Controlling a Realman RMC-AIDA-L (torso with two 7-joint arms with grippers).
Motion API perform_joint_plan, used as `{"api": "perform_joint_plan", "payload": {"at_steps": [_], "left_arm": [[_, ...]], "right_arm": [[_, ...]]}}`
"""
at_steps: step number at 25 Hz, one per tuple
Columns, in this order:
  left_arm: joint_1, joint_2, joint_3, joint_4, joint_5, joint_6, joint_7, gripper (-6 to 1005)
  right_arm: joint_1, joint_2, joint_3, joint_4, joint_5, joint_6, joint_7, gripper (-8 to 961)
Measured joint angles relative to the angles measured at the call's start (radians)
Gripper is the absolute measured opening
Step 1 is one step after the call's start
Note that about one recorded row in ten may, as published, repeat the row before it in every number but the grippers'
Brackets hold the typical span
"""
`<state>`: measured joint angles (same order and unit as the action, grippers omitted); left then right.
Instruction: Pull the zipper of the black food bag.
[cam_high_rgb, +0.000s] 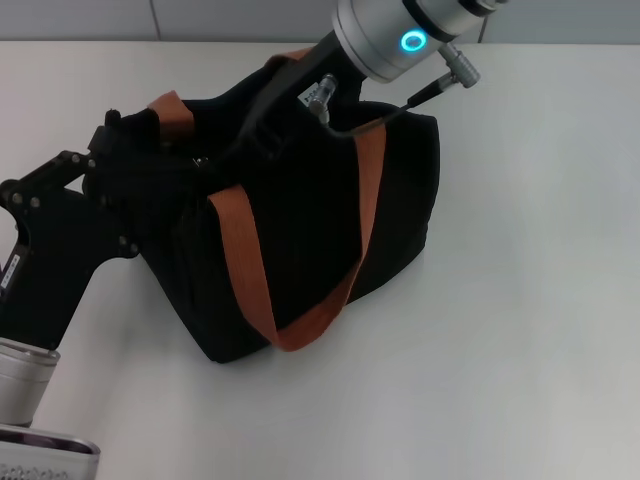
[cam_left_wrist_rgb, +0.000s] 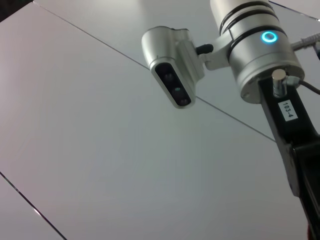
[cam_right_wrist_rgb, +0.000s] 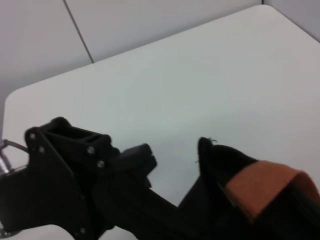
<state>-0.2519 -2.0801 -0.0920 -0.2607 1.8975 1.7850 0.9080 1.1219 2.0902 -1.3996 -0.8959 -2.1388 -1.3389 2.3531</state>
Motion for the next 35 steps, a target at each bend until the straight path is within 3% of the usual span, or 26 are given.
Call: {"api": "perform_joint_plan", "payload": {"at_steps": [6,12,17,35], "left_arm": [[0.007,0.0,0.0,0.0,0.0,-0.002,0.0,102],[0.008,0.0,0.0,0.0,0.0,0.001,0.0,103],[0.008,0.0,0.0,0.0,0.0,0.001,0.0,104],[0.009,0.0,0.003,0.0,0.0,-0.003,0.0,106]], "right_arm": [[0.001,0.001,-0.022,-0.003,0.008,0.0,-0.002,663],[0.011,0.001,-0.043,0.008,0.0,0.012,-0.007,593],[0.011,0.001,-0.076,0.002,0.002,0.025,-0.012,397],[-0.031,-0.006,-0.082,-0.063,-0.001,0.034,-0.064,165]]}}
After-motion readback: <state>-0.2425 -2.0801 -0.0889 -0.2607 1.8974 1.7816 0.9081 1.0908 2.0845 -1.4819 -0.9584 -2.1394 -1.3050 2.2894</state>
